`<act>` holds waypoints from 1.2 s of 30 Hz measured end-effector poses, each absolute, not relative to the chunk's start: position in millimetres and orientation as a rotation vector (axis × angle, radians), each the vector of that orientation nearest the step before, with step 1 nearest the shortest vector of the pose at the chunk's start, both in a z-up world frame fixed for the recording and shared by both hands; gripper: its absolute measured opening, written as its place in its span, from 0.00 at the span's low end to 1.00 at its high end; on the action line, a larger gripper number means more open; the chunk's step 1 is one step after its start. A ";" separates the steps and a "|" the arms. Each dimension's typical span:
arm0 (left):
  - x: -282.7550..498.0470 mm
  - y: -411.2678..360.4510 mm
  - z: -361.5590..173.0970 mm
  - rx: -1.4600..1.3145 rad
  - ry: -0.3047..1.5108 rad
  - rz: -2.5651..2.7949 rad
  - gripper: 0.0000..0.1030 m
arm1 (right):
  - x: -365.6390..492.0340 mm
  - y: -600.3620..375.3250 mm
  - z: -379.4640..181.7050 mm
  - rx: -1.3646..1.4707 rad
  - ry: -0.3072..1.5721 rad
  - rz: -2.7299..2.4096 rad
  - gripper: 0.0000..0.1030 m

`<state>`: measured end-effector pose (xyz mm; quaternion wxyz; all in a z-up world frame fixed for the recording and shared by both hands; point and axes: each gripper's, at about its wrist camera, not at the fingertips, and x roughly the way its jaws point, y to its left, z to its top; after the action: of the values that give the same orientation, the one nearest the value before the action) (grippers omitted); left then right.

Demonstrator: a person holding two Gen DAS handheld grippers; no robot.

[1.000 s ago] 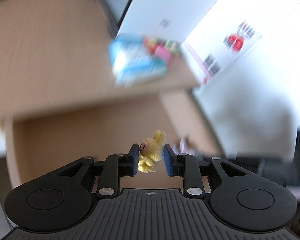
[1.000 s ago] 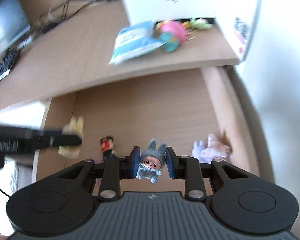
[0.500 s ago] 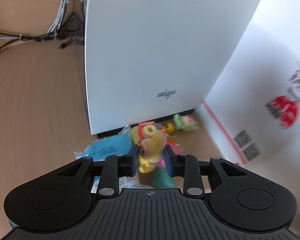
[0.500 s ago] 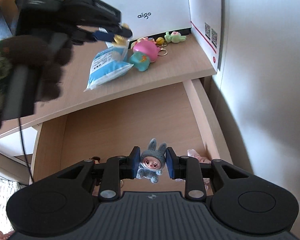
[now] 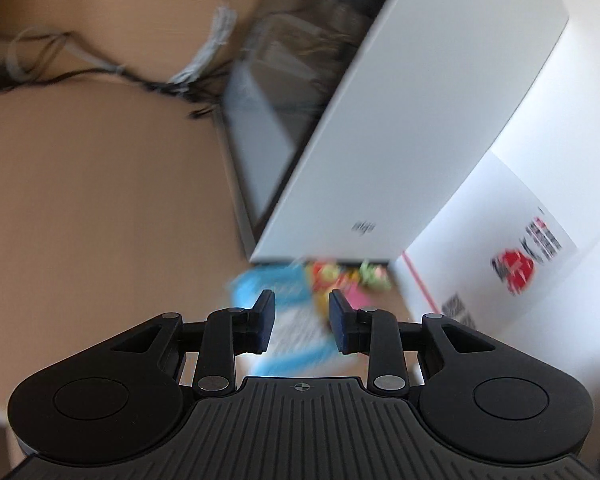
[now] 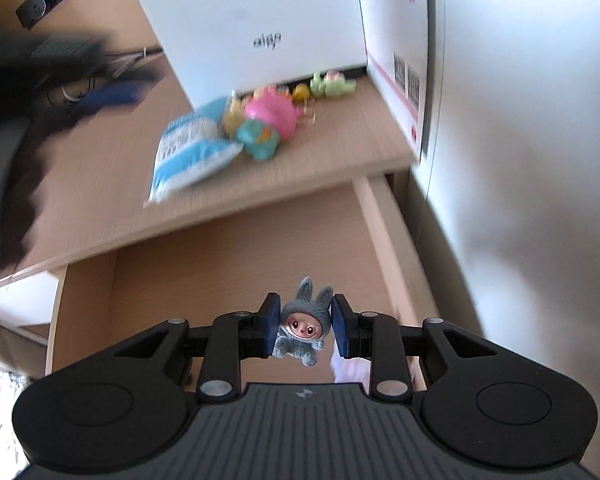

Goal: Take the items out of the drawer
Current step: 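Set the grey bunny on the desktop with the right tool, then grasp the crumpled pink-white cloth in the drawer with the left tool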

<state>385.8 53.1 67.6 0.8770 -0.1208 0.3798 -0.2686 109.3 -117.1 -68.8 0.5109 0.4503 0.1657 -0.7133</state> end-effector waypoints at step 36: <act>312.9 127.1 -30.1 -0.098 1.196 -0.505 0.31 | 137.9 -109.5 -44.1 0.788 0.472 -1.862 0.80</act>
<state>312.9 127.1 -30.1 0.7956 -0.0454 0.5565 -0.2351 137.9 -109.5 -44.1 0.5078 0.3271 0.1959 -0.7725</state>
